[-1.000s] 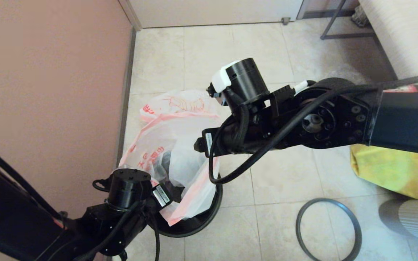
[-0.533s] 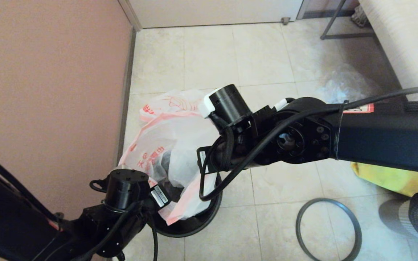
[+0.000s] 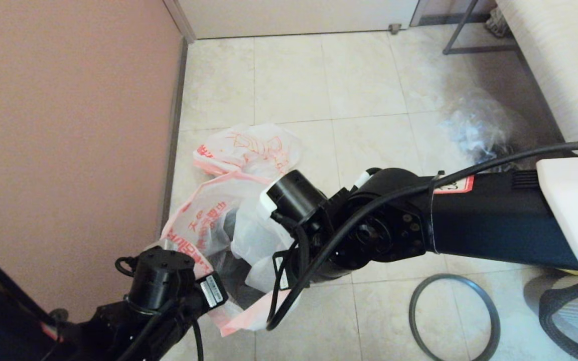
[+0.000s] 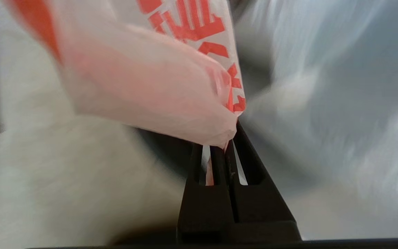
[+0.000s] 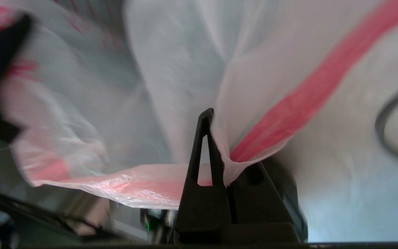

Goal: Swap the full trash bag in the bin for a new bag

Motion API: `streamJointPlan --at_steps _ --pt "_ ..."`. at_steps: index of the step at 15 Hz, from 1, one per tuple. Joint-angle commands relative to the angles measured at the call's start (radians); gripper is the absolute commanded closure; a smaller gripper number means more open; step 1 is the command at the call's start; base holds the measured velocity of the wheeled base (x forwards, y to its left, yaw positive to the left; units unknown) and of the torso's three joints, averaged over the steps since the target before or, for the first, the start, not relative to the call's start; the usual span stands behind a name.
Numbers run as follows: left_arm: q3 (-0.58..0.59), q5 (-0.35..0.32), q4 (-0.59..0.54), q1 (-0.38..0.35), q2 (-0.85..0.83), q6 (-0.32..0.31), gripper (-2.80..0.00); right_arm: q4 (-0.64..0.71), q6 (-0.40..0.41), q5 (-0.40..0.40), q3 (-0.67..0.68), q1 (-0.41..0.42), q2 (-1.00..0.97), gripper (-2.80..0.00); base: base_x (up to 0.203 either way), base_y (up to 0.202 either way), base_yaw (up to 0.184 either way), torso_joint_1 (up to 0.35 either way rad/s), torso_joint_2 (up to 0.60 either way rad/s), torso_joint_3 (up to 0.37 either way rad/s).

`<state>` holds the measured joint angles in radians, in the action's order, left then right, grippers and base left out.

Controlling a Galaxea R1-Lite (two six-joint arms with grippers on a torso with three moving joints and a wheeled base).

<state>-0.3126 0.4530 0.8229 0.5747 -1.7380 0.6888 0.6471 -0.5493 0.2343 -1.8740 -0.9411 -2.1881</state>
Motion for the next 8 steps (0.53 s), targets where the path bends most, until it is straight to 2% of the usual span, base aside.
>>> streamJointPlan --at_steps 1,4,8 --pt "0.112 0.002 0.004 0.027 0.073 -0.039 0.00 0.011 -0.017 0.001 0.070 -0.017 0.008 0.00 0.000 0.000 0.000 0.000 0.00 0.000" --pt "0.231 0.003 0.003 0.117 0.078 -0.060 0.00 -0.019 -0.056 0.000 0.216 -0.040 -0.024 0.00 0.000 0.000 0.000 0.000 0.00 0.000" --pt "0.285 0.006 0.009 0.138 -0.023 -0.057 0.00 -0.096 -0.068 -0.007 0.230 -0.041 -0.122 0.00 0.000 0.000 0.000 0.000 0.00 0.000"
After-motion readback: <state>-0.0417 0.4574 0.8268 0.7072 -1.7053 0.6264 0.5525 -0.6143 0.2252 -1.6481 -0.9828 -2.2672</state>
